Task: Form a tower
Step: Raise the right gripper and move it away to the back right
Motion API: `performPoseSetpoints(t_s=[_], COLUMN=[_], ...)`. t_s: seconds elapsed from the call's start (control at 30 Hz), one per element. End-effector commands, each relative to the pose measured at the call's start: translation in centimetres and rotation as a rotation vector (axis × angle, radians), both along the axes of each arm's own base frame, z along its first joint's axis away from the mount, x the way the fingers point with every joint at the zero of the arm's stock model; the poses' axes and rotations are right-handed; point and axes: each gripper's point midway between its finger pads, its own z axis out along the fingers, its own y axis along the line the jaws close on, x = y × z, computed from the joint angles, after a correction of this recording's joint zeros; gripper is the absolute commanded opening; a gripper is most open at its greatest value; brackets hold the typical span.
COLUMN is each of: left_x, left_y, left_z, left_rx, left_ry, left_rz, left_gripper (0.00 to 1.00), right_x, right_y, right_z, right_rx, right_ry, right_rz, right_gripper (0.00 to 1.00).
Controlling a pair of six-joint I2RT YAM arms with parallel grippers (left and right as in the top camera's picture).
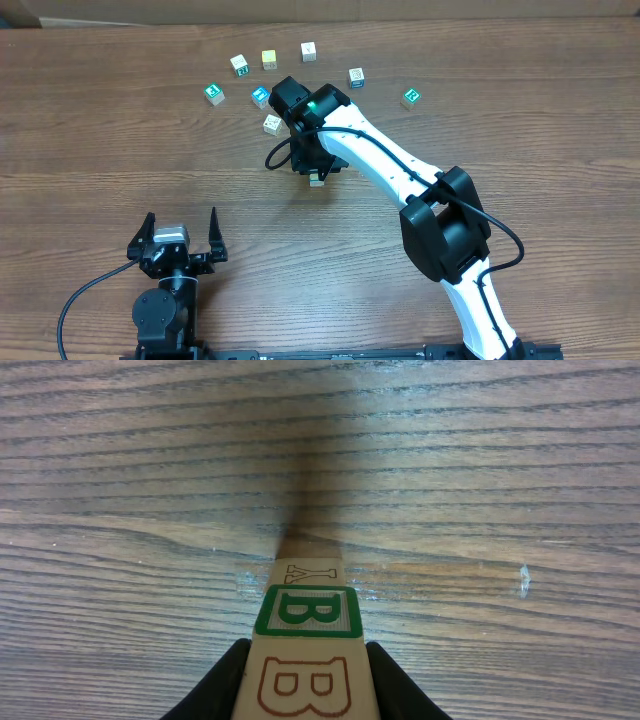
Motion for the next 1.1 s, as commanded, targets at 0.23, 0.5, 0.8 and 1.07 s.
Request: performPoseSetpoints(t_s=[0.23, 0.5, 0.8, 1.07], left_x=[-0.11, -0.11, -0.11, -0.11], left_y=[0.15, 0.15, 0.15, 0.15], left_z=[0.21, 0.21, 0.21, 0.21], left_rx=[0.020, 0.020, 0.020, 0.020], left_ry=[-0.002, -0.002, -0.002, -0.002], left_rz=[0.008, 0.008, 0.008, 0.008], left_gripper=[1.00, 1.00, 1.00, 1.00], right_x=[-0.09, -0.09, -0.09, -0.11], right_y=[0.18, 0.19, 0.18, 0.17], right_z=[-0.14, -0.14, -0.14, -0.15], right_rx=[0.001, 0.001, 0.001, -0.001], right_ry=[0.000, 0.000, 0.000, 0.000], right_rz=[0.009, 0.009, 0.009, 0.028], right_gripper=[0.28, 0.31, 0.38, 0.40])
